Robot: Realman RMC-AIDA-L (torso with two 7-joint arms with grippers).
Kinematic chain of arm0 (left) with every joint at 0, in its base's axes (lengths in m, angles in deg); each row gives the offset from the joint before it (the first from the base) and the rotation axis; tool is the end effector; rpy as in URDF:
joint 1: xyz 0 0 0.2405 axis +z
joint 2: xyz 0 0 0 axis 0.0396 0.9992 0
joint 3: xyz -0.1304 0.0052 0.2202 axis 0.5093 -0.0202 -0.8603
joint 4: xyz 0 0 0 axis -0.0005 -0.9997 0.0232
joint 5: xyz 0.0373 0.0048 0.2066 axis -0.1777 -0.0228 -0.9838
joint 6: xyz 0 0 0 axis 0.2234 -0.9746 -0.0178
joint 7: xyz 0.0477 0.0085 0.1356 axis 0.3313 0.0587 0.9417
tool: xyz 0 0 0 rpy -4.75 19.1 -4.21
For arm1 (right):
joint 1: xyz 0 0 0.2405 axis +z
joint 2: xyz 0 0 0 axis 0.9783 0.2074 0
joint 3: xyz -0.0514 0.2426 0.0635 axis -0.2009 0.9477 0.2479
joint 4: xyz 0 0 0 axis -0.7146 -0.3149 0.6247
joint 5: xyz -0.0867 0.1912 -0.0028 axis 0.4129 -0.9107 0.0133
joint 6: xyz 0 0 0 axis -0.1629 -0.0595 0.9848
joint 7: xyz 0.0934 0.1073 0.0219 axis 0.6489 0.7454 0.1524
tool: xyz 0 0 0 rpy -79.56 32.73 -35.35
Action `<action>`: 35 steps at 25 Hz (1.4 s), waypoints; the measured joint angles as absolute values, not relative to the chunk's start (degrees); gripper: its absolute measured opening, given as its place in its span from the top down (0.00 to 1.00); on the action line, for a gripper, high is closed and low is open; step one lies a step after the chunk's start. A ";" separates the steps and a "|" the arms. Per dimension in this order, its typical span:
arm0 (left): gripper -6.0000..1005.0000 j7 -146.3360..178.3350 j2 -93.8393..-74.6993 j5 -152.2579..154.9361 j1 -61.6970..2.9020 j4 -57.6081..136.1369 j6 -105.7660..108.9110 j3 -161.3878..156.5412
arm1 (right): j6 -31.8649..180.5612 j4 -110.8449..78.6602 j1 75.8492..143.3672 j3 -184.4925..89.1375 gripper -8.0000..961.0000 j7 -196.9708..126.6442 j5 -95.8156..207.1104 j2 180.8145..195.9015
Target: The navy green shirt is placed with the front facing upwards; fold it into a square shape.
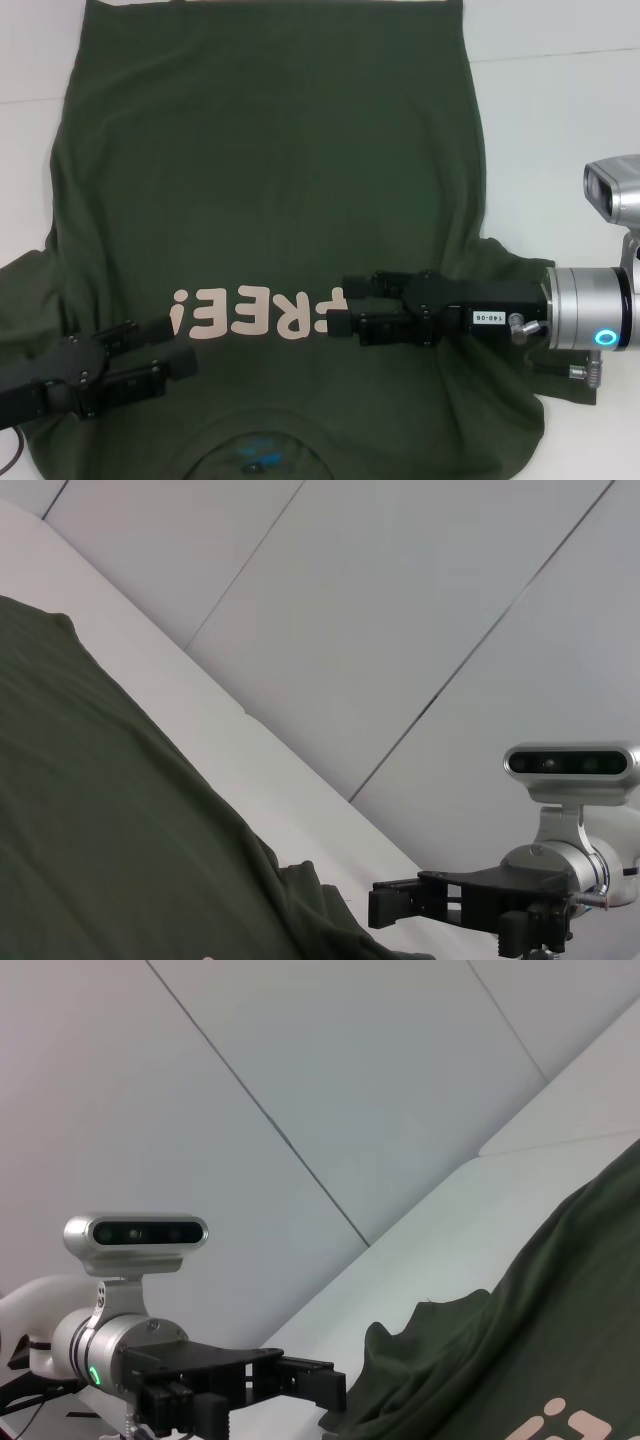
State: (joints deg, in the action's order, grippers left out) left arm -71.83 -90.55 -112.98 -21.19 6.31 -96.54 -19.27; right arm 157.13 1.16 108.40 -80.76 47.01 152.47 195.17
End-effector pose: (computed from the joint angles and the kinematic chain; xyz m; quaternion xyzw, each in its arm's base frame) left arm -0.2949 0.2531 -0.0012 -0.8674 -0.3786 -0.3212 0.0341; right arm 0.2623 0.2903 -0.0499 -0.8798 0.3606 0.3094 0.0141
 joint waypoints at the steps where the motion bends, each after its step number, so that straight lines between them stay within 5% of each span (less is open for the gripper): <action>1: 0.14 -71.83 -90.55 -112.97 -21.20 6.31 -96.54 -19.27 | 157.10 1.17 108.38 -80.76 0.04 47.01 152.47 195.17; 35: 0.14 -74.42 -89.63 -112.92 -19.71 3.96 -91.50 -11.27 | 156.21 1.16 108.30 -80.25 0.04 46.92 152.47 195.17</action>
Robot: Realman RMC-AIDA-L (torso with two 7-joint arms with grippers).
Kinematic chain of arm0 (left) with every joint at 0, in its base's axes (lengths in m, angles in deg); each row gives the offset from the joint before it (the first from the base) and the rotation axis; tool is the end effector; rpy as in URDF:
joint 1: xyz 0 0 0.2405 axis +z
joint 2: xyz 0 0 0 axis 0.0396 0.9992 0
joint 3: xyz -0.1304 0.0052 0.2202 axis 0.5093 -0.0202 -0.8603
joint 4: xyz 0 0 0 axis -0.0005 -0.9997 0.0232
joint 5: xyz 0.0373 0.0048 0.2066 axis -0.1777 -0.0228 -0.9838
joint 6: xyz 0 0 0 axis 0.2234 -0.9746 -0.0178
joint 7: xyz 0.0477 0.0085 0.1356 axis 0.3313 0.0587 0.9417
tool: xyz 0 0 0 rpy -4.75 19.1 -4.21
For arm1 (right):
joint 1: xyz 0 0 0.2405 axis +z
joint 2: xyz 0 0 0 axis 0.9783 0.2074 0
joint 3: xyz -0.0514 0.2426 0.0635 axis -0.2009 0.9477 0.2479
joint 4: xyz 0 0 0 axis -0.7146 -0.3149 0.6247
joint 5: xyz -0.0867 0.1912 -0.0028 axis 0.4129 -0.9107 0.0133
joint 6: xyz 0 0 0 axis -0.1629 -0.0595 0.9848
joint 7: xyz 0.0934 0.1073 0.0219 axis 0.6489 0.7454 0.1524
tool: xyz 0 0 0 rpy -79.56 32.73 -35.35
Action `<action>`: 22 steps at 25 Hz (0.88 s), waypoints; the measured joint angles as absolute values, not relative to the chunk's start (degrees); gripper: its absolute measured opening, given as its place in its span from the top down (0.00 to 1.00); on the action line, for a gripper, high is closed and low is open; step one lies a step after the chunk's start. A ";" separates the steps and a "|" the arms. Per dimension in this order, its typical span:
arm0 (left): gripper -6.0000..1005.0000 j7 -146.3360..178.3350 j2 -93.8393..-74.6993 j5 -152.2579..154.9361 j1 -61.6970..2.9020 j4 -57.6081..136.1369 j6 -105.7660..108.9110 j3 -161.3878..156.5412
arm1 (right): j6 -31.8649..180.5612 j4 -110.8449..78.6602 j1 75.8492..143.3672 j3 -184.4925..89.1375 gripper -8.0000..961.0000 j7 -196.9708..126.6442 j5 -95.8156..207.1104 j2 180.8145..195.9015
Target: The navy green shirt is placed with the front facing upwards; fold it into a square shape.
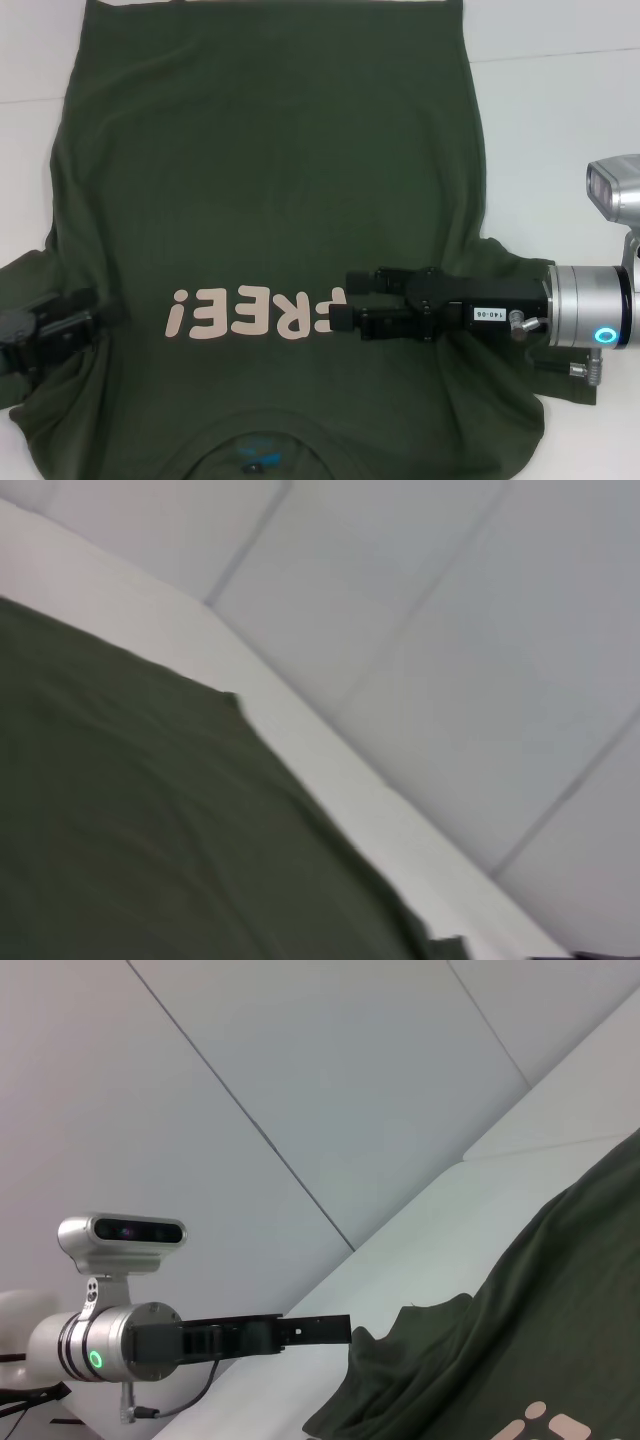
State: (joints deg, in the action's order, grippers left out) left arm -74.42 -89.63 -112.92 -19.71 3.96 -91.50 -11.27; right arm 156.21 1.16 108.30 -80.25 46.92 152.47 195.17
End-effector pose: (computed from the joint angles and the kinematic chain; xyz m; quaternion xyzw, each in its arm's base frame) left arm -0.3235 0.2614 0.0250 -0.8315 -0.4261 -0.3288 0.1374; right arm 0.2645 0.2922 -0.0496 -0.8784 0.3641 0.3087 0.0243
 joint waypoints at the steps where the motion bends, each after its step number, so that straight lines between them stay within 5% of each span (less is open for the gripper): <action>1: 0.14 -74.51 -89.60 -112.93 -19.50 3.53 -90.88 -11.13 | 156.20 1.17 108.35 -80.24 0.04 46.92 152.47 195.17; 22: 0.15 -79.26 -88.35 -114.78 -18.73 -1.44 -80.94 -10.03 | 155.04 1.08 108.26 -79.70 0.04 47.07 151.79 195.17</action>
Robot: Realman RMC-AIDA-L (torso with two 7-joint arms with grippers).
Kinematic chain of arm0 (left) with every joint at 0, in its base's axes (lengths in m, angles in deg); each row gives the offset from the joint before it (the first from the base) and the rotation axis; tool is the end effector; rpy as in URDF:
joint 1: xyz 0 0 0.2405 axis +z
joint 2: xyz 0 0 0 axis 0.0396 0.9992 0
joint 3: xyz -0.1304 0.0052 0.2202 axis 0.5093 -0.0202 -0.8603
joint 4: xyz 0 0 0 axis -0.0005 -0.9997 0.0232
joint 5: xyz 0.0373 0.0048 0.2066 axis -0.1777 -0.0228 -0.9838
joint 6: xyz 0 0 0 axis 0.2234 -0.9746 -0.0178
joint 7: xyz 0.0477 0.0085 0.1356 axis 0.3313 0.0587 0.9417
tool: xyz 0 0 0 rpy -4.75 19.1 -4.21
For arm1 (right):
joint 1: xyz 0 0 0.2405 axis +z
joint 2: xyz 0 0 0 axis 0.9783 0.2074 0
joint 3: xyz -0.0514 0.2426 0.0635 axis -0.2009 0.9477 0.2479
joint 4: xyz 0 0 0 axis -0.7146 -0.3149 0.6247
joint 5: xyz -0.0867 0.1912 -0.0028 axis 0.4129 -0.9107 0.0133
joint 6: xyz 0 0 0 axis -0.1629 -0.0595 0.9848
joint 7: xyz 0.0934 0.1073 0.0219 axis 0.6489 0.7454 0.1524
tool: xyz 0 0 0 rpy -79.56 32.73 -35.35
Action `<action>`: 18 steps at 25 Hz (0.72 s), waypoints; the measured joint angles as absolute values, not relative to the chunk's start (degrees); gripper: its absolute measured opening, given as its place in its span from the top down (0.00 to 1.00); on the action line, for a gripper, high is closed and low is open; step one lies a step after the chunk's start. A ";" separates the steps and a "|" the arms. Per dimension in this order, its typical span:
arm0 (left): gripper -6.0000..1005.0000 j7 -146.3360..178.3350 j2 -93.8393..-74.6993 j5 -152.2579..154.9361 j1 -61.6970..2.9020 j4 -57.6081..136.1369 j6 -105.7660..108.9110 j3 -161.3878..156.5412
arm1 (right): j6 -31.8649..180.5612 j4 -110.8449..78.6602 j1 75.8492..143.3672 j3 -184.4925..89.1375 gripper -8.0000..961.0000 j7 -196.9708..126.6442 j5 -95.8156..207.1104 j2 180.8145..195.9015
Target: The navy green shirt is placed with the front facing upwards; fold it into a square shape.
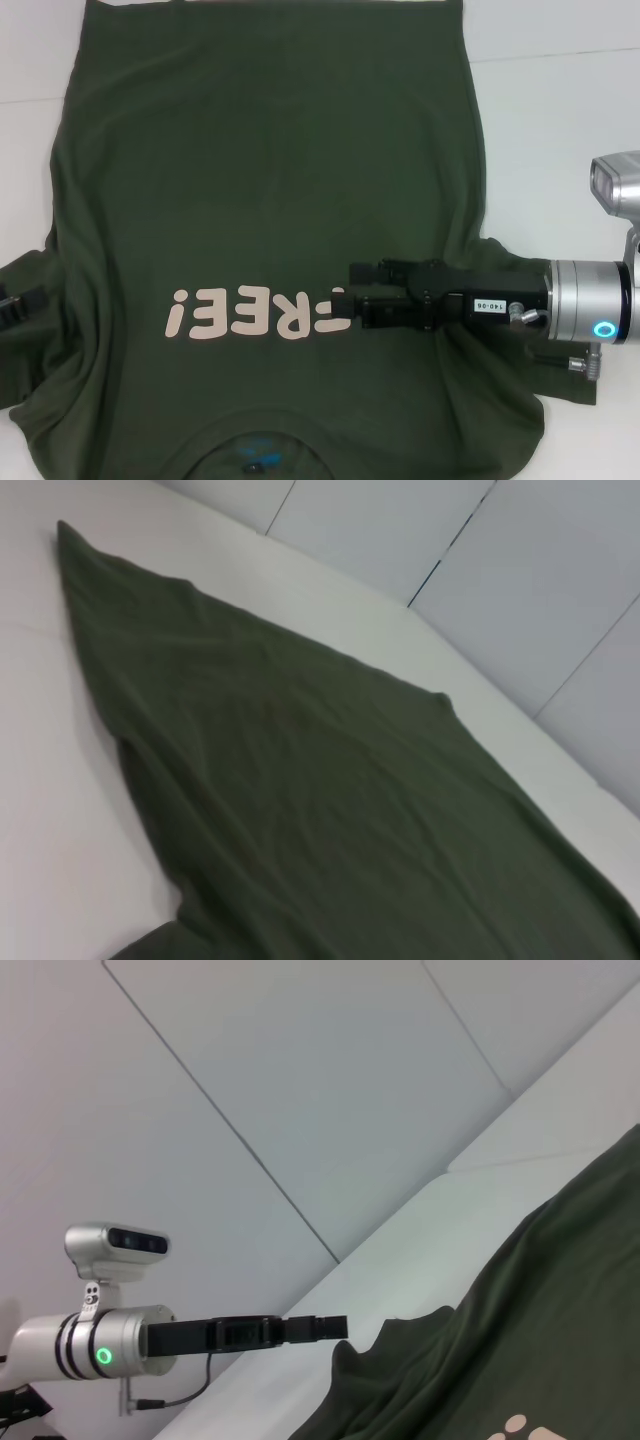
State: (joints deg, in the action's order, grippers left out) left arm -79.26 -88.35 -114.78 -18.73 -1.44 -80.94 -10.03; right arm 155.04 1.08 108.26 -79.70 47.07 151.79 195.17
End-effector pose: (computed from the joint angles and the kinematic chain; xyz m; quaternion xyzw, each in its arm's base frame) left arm -0.3604 0.2747 0.0550 -0.8025 -0.4757 -0.2622 0.2469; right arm 0.2662 0.2958 -0.0485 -0.8740 0.3702 0.3125 0.0379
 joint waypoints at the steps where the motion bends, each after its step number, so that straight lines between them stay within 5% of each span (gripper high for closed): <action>1: 0.15 -79.64 -88.30 -115.16 -18.73 -1.90 -81.05 -10.02 | 154.90 1.08 108.25 -79.69 0.04 47.07 151.77 195.17; 18: 0.17 -84.39 -87.11 -120.95 -18.99 -6.33 -77.89 -9.60 | 154.45 1.08 108.46 -78.61 0.05 47.20 151.60 195.17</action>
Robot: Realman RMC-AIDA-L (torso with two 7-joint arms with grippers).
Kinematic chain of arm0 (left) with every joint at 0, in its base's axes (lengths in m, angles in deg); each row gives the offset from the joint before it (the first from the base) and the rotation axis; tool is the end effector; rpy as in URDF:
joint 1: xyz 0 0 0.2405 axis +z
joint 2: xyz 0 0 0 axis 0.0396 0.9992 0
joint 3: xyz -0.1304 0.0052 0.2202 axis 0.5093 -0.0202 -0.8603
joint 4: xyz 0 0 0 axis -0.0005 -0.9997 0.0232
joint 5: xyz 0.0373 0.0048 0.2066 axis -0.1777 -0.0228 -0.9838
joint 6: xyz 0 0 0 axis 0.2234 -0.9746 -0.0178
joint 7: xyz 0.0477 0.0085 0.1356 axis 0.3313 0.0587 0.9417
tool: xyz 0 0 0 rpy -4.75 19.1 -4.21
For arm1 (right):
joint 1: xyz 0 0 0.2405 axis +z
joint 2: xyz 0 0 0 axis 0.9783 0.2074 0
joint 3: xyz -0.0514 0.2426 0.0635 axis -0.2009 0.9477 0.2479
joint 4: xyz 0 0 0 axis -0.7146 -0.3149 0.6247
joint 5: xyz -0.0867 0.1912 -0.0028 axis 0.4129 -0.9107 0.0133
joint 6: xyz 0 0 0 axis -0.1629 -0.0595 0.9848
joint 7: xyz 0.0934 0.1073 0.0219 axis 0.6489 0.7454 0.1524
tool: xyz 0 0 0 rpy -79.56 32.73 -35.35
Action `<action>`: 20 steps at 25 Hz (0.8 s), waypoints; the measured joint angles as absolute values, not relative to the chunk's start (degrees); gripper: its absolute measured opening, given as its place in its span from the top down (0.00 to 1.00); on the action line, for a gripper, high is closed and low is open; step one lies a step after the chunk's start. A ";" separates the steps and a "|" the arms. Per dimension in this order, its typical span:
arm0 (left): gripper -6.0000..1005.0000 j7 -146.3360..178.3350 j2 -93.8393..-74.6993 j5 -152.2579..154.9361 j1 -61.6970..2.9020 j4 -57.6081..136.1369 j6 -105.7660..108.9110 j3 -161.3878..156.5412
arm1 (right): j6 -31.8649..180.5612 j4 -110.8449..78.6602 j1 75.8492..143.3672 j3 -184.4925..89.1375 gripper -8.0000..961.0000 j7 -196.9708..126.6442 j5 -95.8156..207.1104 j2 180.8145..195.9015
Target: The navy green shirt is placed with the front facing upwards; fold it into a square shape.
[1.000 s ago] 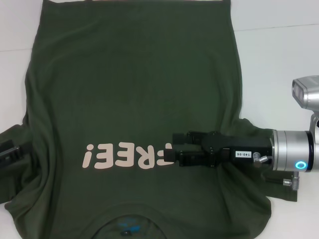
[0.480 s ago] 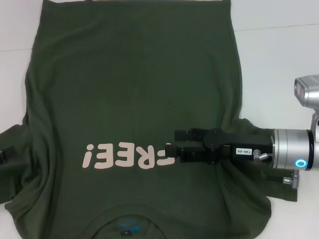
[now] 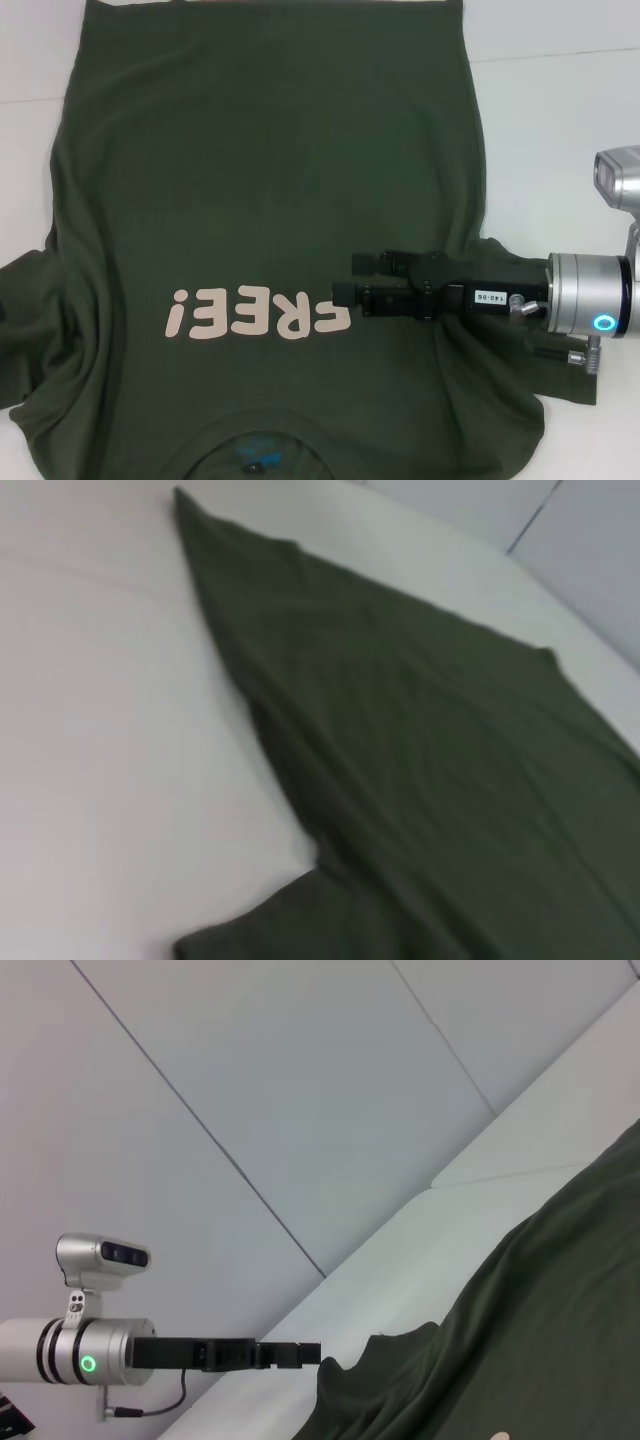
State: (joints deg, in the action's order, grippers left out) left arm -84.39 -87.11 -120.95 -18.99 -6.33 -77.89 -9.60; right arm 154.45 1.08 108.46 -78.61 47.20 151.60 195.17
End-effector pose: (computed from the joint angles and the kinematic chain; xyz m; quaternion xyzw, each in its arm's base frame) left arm -0.3788 0.2764 0.0778 -0.7913 -0.5064 -0.1957 0.2814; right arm 0.2664 0.2996 -0.0465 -0.8702 0.3733 0.3178 0.0482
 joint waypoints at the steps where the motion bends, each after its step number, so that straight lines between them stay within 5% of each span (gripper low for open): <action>1: 0.17 -84.39 -87.09 -121.20 -19.01 -6.34 -77.52 -9.60 | 154.45 1.08 108.40 -78.59 0.05 47.20 151.60 195.17; 20: 0.19 -84.71 -87.23 -123.43 -18.73 -5.85 -72.61 -10.04 | 154.67 1.08 108.10 -78.12 0.05 47.45 151.59 195.17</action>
